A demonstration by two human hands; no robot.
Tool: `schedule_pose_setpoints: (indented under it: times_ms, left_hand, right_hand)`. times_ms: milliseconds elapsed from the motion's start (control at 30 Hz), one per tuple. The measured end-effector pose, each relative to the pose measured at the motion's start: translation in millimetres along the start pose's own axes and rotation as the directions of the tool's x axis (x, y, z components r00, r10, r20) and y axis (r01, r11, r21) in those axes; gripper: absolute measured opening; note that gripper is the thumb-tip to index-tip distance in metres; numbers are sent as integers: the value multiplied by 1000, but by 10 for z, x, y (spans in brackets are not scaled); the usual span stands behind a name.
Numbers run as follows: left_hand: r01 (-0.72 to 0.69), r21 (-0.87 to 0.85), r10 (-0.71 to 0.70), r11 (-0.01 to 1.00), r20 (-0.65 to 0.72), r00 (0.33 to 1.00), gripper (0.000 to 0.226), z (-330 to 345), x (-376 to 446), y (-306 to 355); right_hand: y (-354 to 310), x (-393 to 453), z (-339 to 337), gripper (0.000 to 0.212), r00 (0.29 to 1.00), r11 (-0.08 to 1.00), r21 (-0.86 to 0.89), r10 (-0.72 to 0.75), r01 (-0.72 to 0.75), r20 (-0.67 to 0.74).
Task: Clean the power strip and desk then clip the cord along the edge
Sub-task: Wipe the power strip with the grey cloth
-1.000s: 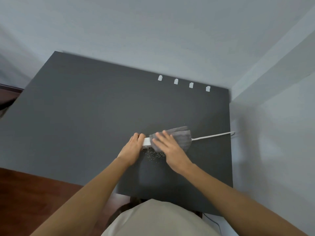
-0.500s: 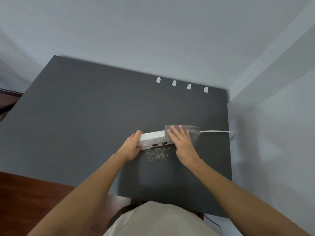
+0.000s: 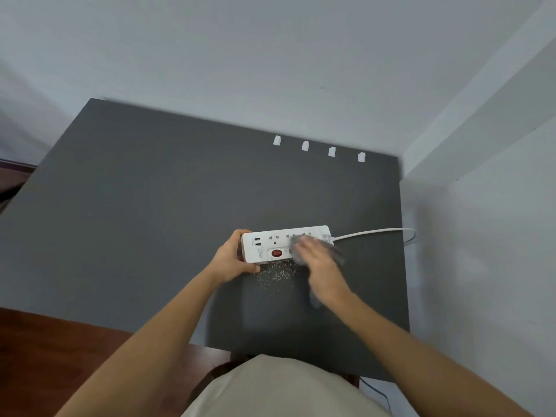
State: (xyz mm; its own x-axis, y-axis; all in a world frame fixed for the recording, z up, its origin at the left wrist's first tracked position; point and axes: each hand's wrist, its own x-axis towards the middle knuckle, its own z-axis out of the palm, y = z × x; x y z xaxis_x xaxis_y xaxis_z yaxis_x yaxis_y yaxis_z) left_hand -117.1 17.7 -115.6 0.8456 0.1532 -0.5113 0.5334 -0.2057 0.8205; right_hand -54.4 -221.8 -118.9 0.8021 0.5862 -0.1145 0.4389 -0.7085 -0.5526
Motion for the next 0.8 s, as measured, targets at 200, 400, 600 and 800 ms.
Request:
schedule_pose_setpoints:
  times_ms: [200, 400, 600, 800]
  left_hand:
    - [-11, 11, 11, 1000, -32, 999, 72, 34, 7, 45]
    - [-13, 37, 15, 999, -44, 999, 70, 39, -38, 12]
    - [-9, 52, 11, 999, -52, 999, 71, 22, -19, 34]
    - [-12, 72, 17, 997, -65, 998, 71, 46, -56, -3]
  right_hand:
    - [-388, 48, 106, 80, 997, 1000, 28, 0, -2, 73]
    - [141, 42, -137, 72, 972, 977, -3, 211, -212, -108]
    - [-648, 19, 97, 76, 990, 996, 29, -86, 83, 112]
    - [28, 210, -203, 65, 932, 926, -115, 350, -360, -98]
